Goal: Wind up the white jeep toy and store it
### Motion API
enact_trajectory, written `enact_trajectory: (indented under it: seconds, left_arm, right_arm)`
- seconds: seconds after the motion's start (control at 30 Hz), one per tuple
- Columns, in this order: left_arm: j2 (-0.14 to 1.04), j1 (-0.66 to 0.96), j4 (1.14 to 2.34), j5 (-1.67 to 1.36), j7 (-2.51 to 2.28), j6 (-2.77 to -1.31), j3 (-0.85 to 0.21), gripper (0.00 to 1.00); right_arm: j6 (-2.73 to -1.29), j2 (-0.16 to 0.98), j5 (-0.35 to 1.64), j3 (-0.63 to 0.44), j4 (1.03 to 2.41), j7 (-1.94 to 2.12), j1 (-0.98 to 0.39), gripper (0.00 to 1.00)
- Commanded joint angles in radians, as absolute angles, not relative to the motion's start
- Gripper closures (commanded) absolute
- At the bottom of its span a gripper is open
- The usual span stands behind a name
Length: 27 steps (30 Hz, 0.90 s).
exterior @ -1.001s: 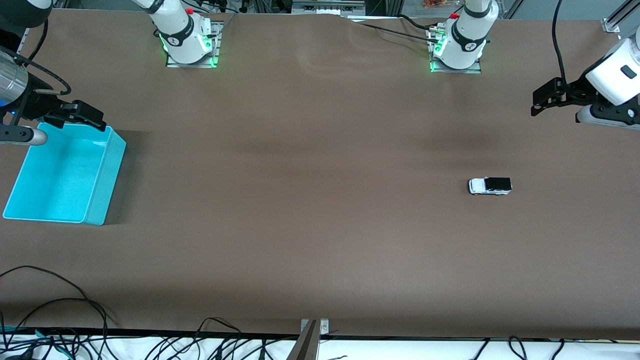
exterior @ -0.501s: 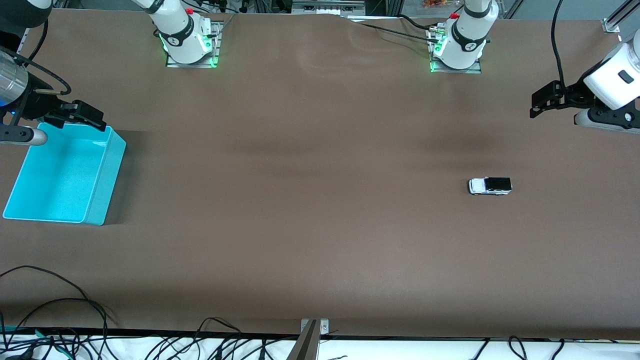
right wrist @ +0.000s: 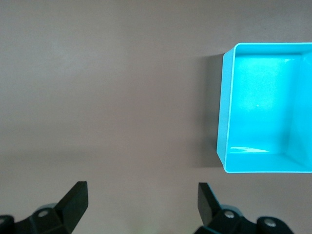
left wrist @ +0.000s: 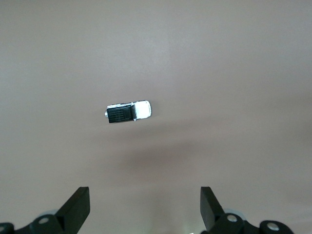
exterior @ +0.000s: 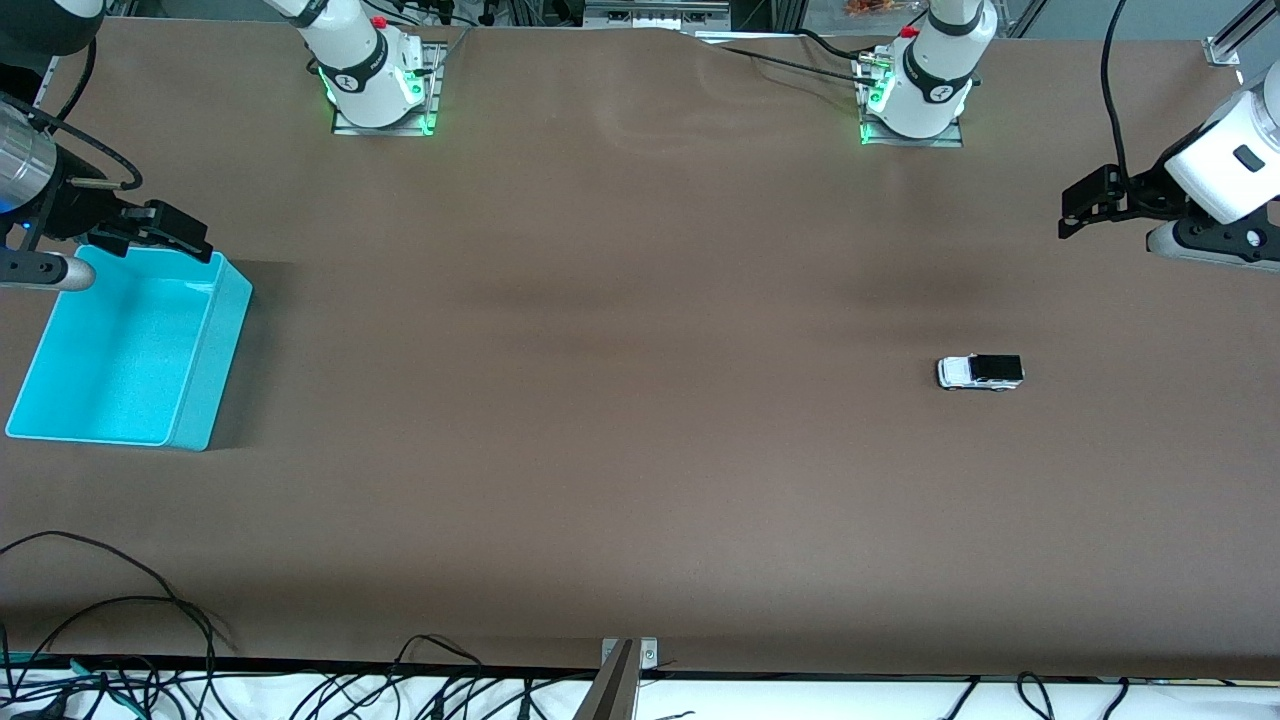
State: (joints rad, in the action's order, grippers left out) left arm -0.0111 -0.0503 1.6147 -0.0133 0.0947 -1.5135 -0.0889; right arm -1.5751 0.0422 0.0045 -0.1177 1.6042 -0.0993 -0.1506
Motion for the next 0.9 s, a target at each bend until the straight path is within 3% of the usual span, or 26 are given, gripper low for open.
enact_trajectory:
  seconds: [0.0,0.13,0.87]
  left_arm:
    - [0.011,-0.051,1.586,-0.006,0.114,-1.5,-0.087,0.0]
    - [0.08,-0.046,1.58,0.006,0.144,-1.494,-0.089,0.0]
    - [0.19,-0.101,1.503,0.012,0.618,-1.505,-0.081,0.0]
  right_arm:
    - [-1.571,0.032,-0.009,-0.117,1.606,-0.087,-0.155,0.0]
    - [-1.571,0.032,-0.009,-0.117,1.606,-0.087,-0.155,0.0]
    - [-1.571,0.032,-0.009,-0.117,1.606,-0.087,-0.155,0.0]
